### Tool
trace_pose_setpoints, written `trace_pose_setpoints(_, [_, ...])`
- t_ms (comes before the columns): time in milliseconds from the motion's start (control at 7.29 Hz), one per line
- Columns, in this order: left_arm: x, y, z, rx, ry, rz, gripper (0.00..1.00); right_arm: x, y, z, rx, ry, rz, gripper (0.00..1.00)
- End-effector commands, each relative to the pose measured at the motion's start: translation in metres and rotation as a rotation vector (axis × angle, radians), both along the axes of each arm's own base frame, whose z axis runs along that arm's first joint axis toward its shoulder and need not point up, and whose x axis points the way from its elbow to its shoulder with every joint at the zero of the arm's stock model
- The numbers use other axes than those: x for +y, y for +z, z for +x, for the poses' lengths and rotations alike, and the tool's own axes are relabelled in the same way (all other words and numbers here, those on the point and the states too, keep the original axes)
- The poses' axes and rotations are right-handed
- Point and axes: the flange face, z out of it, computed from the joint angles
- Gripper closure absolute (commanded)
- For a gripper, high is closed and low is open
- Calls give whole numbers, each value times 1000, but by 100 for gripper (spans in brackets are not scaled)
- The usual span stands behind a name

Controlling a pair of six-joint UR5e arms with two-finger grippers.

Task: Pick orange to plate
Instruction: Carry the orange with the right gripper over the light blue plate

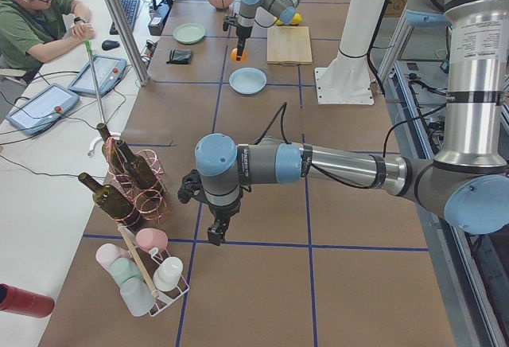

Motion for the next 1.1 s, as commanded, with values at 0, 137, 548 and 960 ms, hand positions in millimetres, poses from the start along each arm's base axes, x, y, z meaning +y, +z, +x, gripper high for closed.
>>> trace_pose_setpoints(0, [0,-1,0,0,1,4,0,21,-22,-75,37,47,-26,78])
trace_pose_setpoints(137, [0,-1,0,0,1,2,0,29,-15,-89,54,63,-24,73])
trace_pose_setpoints(548, [0,0,0,0,1,1,0,38,-4,-98,78,50,-29,3])
trace_pose_setpoints(960, [0,1,0,0,1,-1,0,38,-30,-83,35,46,0,0])
